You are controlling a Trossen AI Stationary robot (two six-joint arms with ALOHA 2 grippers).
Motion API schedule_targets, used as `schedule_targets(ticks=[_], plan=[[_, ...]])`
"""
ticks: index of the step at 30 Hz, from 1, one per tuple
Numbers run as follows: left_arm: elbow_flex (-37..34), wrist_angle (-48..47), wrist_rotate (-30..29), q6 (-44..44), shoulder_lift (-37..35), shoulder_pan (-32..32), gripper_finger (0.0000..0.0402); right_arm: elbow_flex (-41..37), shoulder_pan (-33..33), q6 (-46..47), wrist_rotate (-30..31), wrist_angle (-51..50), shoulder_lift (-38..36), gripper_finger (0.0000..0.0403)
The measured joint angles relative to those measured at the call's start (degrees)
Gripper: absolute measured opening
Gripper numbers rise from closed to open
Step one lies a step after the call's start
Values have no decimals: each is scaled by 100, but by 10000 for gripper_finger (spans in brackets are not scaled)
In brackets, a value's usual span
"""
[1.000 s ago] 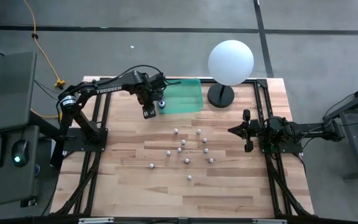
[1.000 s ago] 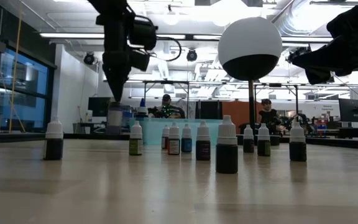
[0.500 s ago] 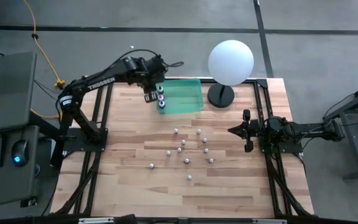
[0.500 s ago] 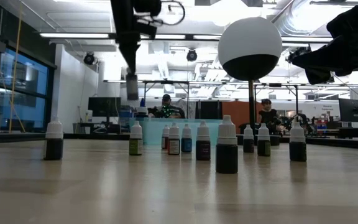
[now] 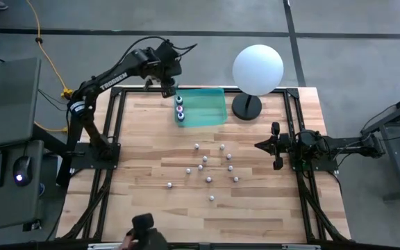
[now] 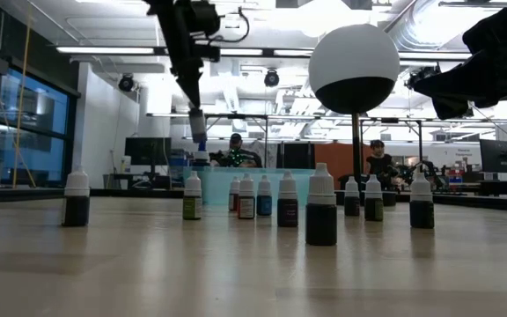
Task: Pick & Place food coloring
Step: Put the large purple food coloring bottle into the green bin
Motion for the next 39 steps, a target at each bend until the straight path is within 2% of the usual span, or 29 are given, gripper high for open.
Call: schedule_targets(ticks=[3,7,16,39], plan=[[-2,84,371,207,228,230,107,0,1,0,0,0,1,0],[-2,213,574,439,467,355,107,0,1,0,-2,0,0,0],[-2,214,1139,628,762,366,107,0,1,0,-1,0,0,0],[-11,159,1035,549,1435,367,107,0,2,0,0,0,0,0]])
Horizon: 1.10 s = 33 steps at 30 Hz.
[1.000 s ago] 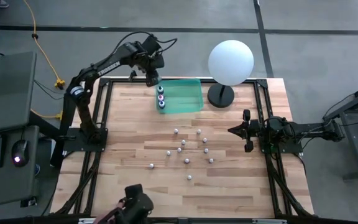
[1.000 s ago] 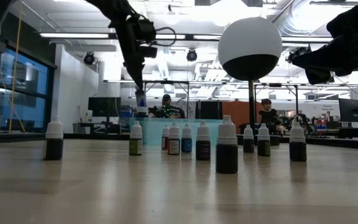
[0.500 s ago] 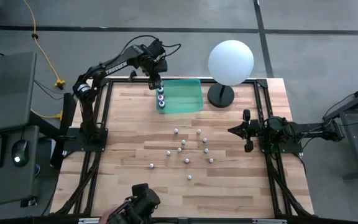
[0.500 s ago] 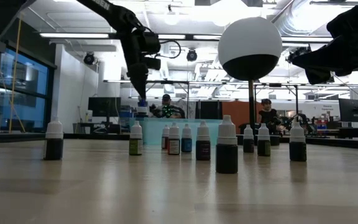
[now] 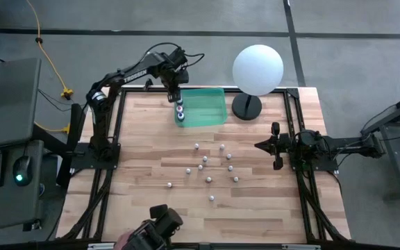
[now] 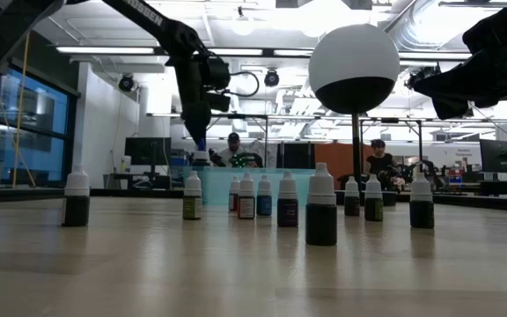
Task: Pick & Place food coloring
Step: Put the large purple food coloring bottle into the green bin, then put the small red food coloring bottle into the green bin
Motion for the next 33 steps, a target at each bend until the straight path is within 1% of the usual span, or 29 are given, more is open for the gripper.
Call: schedule_targets(ticks=[13,16,23,33], plan=[[0,69,70,-100,204,0,107,0,0,0,0,0,0,0],[0,80,68,-100,204,0,118,0,0,0,0,0,0,0],[0,87,68,-102,204,0,157,0,0,0,0,0,0,0],[0,82,59,-126,204,-1,166,0,0,0,0,0,0,0]])
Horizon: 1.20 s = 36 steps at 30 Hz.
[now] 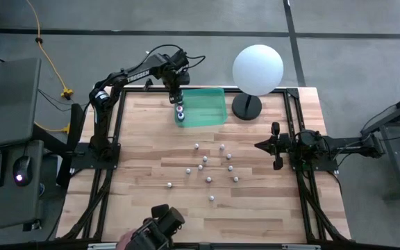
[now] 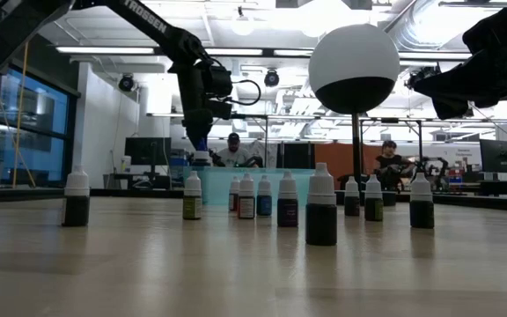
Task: Pick & Place food coloring
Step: Put the small red food coloring bottle into the green bin
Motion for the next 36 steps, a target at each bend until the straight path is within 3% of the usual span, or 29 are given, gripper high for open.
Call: schedule_targets(ticks=[6,13,21,26,36], plan=[[246,-73,-168,-107,-18,1,166,0,-1,0,-1,0,0,0],[1211,-433,-159,-167,-28,0,166,0,0,0,0,0,0,0],[2599,-1948,1217,-634,-36,1,166,0,-1,0,0,0,0,0],[2971,-2787,2283,-894,-221,-28,166,0,0,0,0,0,0,0],[2977,-3084,2123,-1471,-928,-1013,166,0,-1,0,0,0,0,0]])
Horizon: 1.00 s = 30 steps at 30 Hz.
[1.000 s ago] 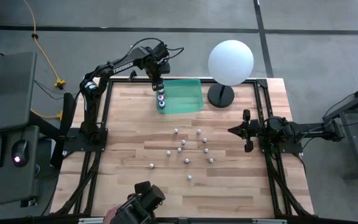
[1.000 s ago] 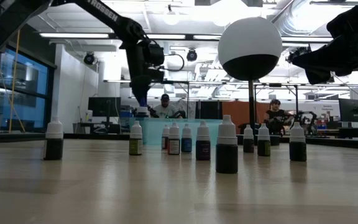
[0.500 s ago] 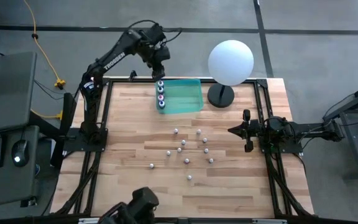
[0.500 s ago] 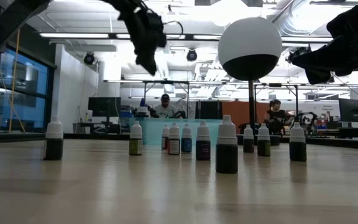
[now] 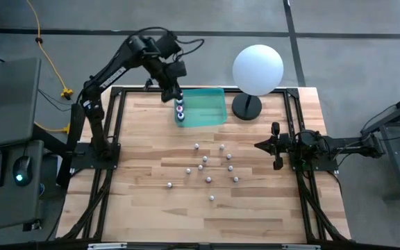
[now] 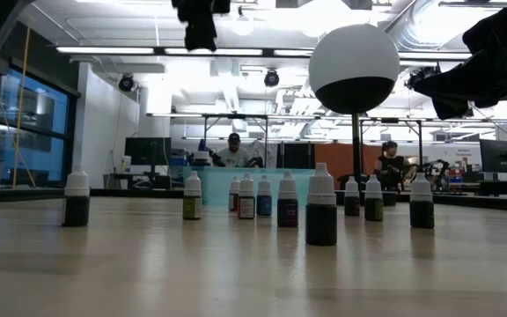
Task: Pick & Place food coloring
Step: Put the small red food coloring bottle into the green bin
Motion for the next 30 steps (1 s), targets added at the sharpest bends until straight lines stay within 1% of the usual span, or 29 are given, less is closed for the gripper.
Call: schedule_targets(ticks=[2,5,7,9,11,12,16,18,22,24,26,30], plan=[[-16,8,-170,-179,-170,-271,166,0,1,0,-2,0,0,0],[-267,10,-268,-517,-525,-661,166,1,-1,0,-1,0,0,0],[-602,10,-314,-727,-852,-888,166,0,-1,0,-1,0,0,0],[-1069,24,-569,-947,-1229,-1112,166,0,1,0,-2,0,0,0],[-1695,114,-881,-1237,-1670,-1282,166,0,0,0,0,0,0,0],[-2052,273,-940,-1394,-1914,-1332,166,0,1,0,-2,0,0,0],[-3804,1533,-902,-2188,-3162,-1505,166,0,-1,0,0,0,2,0],[-4727,2237,-1003,-2670,-3822,-1612,166,0,1,0,0,0,1,0],[-6311,3367,-1043,-3557,-4855,-2116,166,0,0,0,-1,0,0,0],[-6911,3686,-1028,-3953,-5159,-2490,166,0,-1,-1,-1,0,0,0],[-7355,3816,-1082,-4262,-5319,-2893,166,0,1,0,0,0,2,0],[-7809,3810,-1439,-4646,-5277,-3617,166,0,0,0,-1,0,0,0]])
